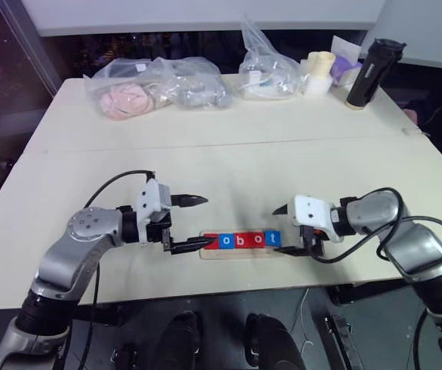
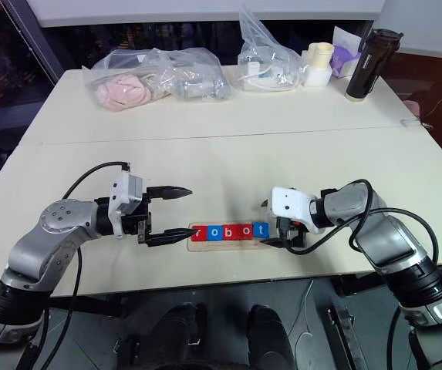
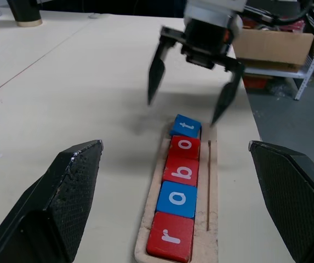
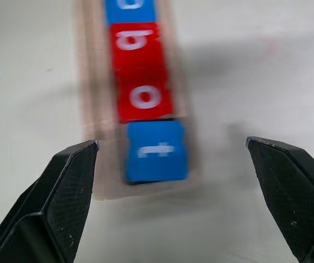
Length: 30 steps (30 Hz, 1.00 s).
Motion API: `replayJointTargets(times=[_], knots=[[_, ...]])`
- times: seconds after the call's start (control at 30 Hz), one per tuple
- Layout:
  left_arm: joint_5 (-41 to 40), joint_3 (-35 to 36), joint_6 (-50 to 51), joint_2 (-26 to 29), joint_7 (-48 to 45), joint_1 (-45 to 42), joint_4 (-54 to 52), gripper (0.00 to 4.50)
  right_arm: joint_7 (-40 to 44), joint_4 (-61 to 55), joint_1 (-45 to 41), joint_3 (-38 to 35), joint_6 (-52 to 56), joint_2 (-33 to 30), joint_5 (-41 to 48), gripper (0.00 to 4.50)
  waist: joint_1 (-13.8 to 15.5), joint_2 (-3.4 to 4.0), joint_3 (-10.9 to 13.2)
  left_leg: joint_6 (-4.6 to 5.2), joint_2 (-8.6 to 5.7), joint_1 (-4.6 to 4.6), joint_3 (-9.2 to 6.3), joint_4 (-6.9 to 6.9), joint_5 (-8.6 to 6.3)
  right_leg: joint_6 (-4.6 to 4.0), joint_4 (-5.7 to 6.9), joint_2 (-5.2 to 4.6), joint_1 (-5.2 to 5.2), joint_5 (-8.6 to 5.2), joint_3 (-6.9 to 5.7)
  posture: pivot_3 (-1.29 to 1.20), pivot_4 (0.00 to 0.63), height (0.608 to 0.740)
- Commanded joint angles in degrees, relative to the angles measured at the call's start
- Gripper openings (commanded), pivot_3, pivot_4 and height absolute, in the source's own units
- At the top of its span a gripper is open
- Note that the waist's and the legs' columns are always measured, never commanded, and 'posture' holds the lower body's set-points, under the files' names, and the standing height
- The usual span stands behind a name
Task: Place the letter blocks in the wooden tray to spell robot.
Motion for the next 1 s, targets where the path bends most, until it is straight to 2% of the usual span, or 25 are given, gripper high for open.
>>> replayJointTargets(times=[0.03,0.2,0.83,1.0], knots=[[-1.0,0.5,-0.2,-0.1,0.1,-0.4,-1.7,4.5,-6.5,3.8,-3.3,-2.7,-1.3,1.9,-3.2,4.44,0.0,0.0,0.0,0.0,0.0,0.0,0.0,0.0,0.0,0.0,0.02,0.0,0.0,0.0,0.0,0.0,0.15,0.738],[-0.9,0.4,-0.3,-0.2,-0.1,-0.8,-1.3,4.5,-8.2,6.6,-3.6,-1.5,-3.8,2.9,-5.6,4.44,0.1,0.01,0.0,0.0,-0.01,0.01,0.0,-0.02,0.0,0.0,0.05,0.02,-0.01,-0.01,0.0,0.0,0.15,0.738],[-0.8,0.6,-0.4,0.0,-0.2,-0.6,-1.3,4.5,-5.5,-3.6,1.7,-0.4,0.7,4.3,-3.6,4.44,0.0,0.01,0.0,0.0,0.0,0.02,0.01,-0.01,0.01,0.01,0.1,0.04,-0.01,-0.01,0.01,0.0,0.15,0.738],[-0.9,0.5,-0.4,-0.1,-0.4,-0.6,-1.4,4.5,-7.4,-1.9,0.4,-1.4,0.3,5.0,-4.8,4.44,0.0,0.01,0.0,0.0,0.0,0.02,0.01,-0.01,0.01,0.01,0.1,0.03,-0.01,-0.01,0.01,0.0,0.15,0.738]])
